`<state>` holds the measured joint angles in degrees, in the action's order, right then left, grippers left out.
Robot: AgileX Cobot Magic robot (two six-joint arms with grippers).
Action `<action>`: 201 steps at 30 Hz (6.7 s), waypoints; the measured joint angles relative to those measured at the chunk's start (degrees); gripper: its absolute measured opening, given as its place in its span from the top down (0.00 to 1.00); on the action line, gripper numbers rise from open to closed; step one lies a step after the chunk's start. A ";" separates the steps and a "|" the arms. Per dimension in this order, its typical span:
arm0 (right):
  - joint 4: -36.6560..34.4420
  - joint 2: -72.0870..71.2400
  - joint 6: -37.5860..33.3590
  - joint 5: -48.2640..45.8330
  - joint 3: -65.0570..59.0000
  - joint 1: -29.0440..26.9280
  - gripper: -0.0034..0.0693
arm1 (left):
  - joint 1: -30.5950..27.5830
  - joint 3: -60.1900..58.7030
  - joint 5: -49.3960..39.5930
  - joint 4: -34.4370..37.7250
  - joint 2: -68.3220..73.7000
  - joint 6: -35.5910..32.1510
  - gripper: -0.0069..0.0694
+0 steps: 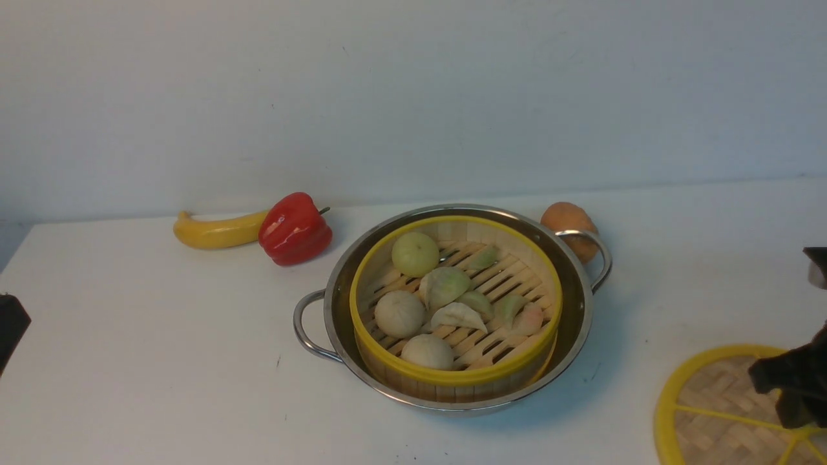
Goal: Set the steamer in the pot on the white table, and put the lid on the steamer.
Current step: 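Move the gripper down to the bamboo steamer lid and grasp its center knob, then place the bamboo steamer lid onto the steamer basket in the pot with the right gripper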
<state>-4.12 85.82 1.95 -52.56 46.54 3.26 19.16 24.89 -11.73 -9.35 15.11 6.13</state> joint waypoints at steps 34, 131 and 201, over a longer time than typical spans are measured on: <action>2.51 2.92 0.07 1.19 0.00 0.00 0.61 | 0.00 0.00 -0.57 -0.10 0.00 0.00 0.91; -7.58 35.01 4.39 -18.34 67.63 26.70 0.76 | 0.00 0.00 -6.69 -0.10 0.00 -2.54 0.91; -9.86 34.72 4.54 -18.11 65.67 26.70 0.76 | 0.00 0.00 -6.69 -0.10 0.00 -2.58 0.91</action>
<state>-13.98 120.54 6.50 -70.67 112.21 29.96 19.16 24.89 -18.43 -9.45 15.11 3.55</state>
